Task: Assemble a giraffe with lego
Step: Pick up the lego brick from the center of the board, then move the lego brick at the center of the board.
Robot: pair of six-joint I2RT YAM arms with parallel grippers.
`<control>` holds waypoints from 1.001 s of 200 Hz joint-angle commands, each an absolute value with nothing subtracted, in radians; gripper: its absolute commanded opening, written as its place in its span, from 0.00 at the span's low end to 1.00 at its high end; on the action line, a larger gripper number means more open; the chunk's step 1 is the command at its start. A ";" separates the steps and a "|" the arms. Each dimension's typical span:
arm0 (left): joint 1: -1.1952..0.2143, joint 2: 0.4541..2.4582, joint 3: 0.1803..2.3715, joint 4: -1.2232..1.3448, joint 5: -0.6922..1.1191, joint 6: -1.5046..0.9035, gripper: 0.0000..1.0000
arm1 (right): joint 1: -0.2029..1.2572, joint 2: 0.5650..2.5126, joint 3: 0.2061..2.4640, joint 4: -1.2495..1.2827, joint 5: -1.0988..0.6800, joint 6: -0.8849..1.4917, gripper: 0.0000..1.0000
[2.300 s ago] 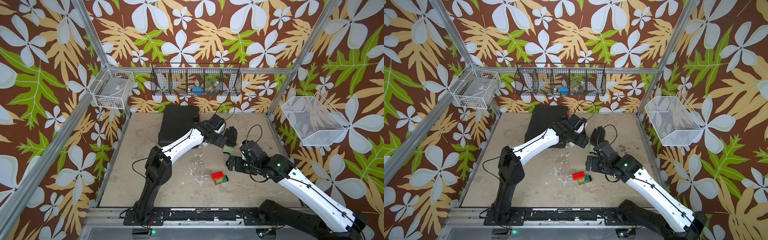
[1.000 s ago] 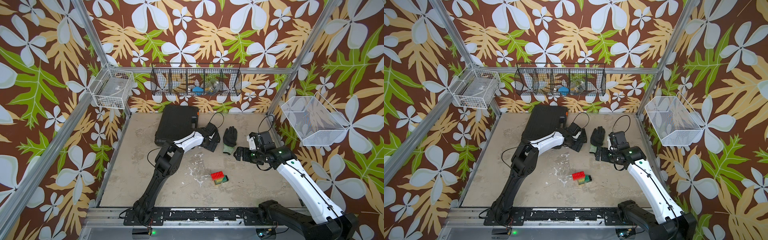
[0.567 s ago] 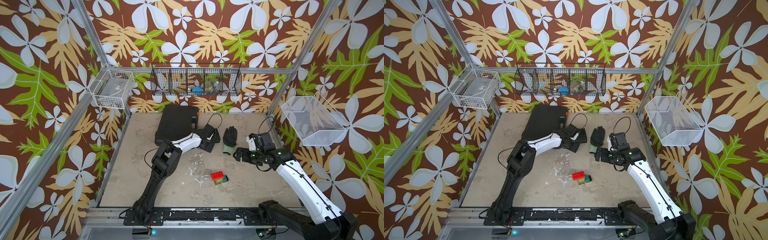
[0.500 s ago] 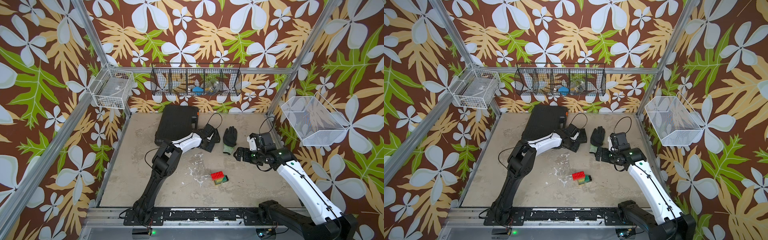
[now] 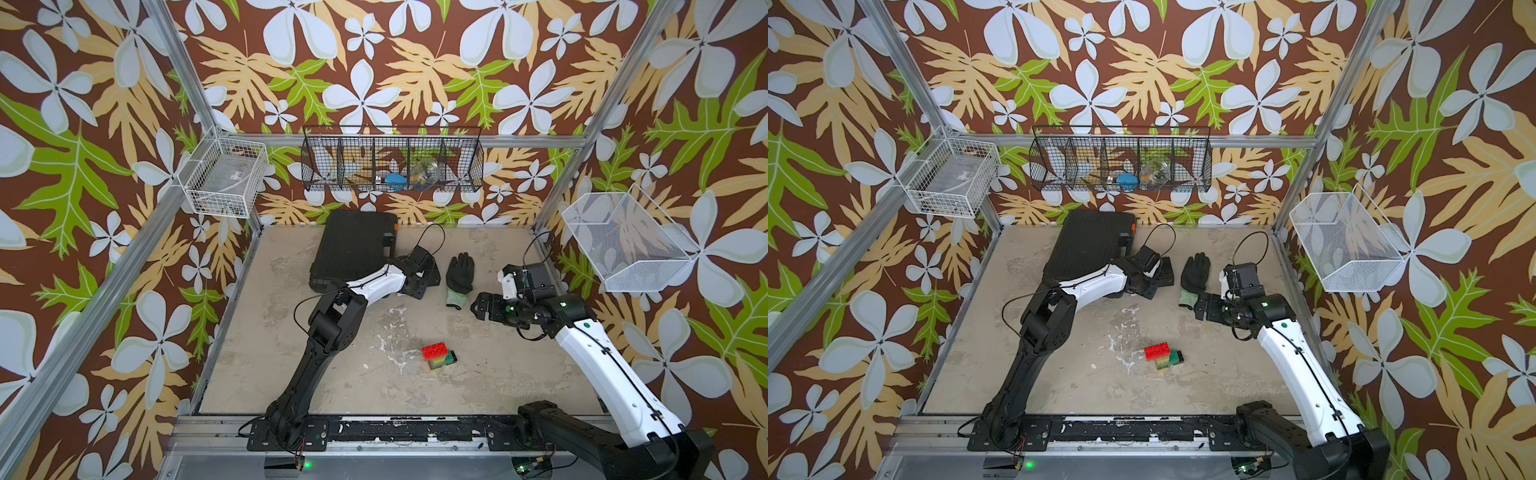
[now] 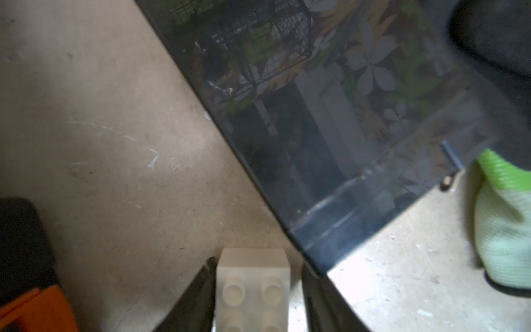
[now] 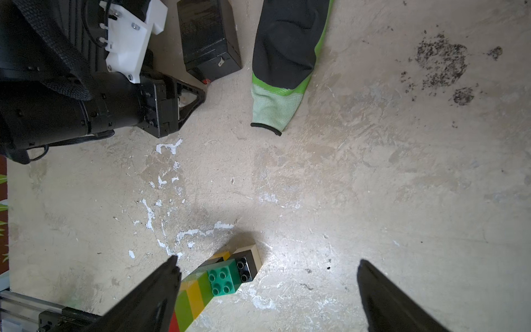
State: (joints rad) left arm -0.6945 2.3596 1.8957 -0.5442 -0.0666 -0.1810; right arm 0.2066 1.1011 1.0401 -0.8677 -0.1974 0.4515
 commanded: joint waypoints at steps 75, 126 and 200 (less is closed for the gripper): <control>-0.698 2.120 1.737 -0.640 -0.036 -0.277 0.13 | 0.204 1.065 0.990 -0.827 -0.163 0.425 0.98; -0.785 1.850 1.722 -0.944 -0.121 -0.418 0.12 | 0.204 1.035 0.875 -0.770 -0.094 0.436 0.98; -1.033 1.597 1.747 -1.112 -0.139 -0.811 0.11 | 0.204 1.157 0.769 -0.608 -0.125 0.423 0.97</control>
